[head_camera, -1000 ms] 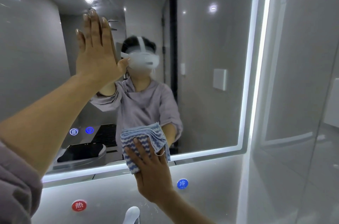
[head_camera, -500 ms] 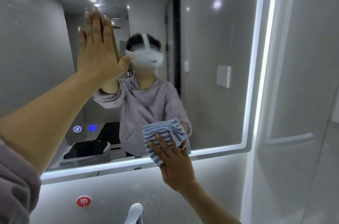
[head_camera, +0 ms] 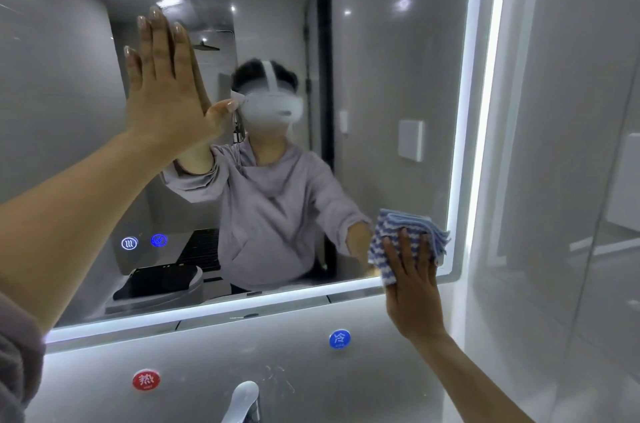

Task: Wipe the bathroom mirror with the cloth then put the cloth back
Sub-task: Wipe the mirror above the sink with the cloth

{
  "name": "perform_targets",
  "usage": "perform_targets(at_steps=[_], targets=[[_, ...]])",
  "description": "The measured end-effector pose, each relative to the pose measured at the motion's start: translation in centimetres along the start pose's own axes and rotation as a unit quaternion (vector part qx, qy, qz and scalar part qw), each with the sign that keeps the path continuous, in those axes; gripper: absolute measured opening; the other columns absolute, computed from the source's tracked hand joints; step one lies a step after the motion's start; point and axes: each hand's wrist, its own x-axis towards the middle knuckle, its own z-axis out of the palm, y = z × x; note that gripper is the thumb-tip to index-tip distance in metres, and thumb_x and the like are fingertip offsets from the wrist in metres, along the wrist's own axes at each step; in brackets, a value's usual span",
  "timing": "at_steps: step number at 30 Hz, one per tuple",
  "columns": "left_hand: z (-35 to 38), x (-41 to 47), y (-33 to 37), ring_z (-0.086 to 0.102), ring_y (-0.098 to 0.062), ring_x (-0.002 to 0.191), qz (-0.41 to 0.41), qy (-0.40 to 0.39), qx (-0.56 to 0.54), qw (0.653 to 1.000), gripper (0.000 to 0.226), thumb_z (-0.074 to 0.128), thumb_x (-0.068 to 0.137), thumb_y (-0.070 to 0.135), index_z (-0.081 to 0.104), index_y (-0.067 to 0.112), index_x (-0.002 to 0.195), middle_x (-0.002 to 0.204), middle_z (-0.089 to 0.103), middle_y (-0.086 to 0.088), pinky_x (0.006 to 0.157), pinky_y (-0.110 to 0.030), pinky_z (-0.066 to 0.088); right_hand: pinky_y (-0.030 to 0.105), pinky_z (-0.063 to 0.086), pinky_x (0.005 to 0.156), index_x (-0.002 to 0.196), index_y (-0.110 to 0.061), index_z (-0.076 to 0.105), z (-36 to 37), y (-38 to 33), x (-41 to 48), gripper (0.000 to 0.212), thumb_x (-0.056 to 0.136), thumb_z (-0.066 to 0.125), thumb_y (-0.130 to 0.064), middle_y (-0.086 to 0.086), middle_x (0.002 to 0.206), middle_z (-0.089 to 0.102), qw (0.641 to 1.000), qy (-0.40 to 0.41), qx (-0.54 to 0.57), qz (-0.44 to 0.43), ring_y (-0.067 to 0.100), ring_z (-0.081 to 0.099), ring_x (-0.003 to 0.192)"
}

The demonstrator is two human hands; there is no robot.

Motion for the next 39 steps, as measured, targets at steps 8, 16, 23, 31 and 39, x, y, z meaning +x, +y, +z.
perform_targets(at_steps=[8,16,23,31,39], targets=[[-0.1,-0.1,0.2,-0.014,-0.032,0.142,-0.007,-0.008,-0.005,1.0,0.104,0.042,0.08,0.066,-0.008,0.003,0.146,0.155,-0.012,-0.02,0.114,-0.05,-0.005,0.062,0.013,0.115,0.151,-0.02,0.0,-1.0,2.1,0.8,0.067,0.099,0.04,-0.009,0.023,0.156,0.013,0.992,0.005,-0.002,0.126,0.042,0.006,0.145],[-0.5,-0.2,0.5,-0.015,-0.033,0.142,-0.008,-0.01,-0.005,1.0,0.102,0.043,0.083,0.063,-0.009,0.001,0.145,0.154,-0.013,-0.021,0.114,-0.05,-0.006,0.066,0.013,0.112,0.152,-0.014,0.001,-0.7,-2.2,2.2,0.059,0.1,0.028,-0.018,0.026,0.153,0.018,0.993,0.005,0.026,0.118,0.046,0.012,0.142],[-0.5,-0.3,0.6,-0.015,-0.033,0.142,-0.003,-0.01,-0.002,1.0,0.101,0.041,0.083,0.062,-0.009,0.001,0.145,0.154,-0.013,-0.022,0.115,-0.05,-0.006,0.055,-0.001,0.117,0.153,-0.019,0.008,0.3,-9.6,3.7,0.063,0.095,0.033,-0.019,0.007,0.161,-0.007,0.998,0.029,0.057,0.027,0.04,0.004,0.145],[-0.4,-0.3,0.5,-0.013,-0.035,0.142,0.002,0.0,-0.005,1.0,0.101,0.046,0.083,0.059,-0.009,0.001,0.145,0.154,-0.012,-0.023,0.114,-0.051,-0.006,0.054,0.005,0.117,0.152,-0.027,0.017,1.0,-16.4,5.0,0.051,0.102,0.025,-0.035,0.002,0.161,0.003,0.993,-0.033,0.064,-0.099,0.032,0.006,0.147],[-0.1,-0.3,0.1,-0.013,-0.034,0.142,0.01,0.011,-0.006,1.0,0.1,0.045,0.083,0.06,-0.008,0.001,0.145,0.154,-0.012,-0.022,0.113,-0.048,-0.008,0.045,-0.005,0.118,0.153,-0.032,0.006,1.3,-17.7,6.1,0.055,0.102,0.025,-0.038,-0.005,0.161,-0.002,0.988,-0.027,0.046,-0.143,0.023,0.002,0.148]])
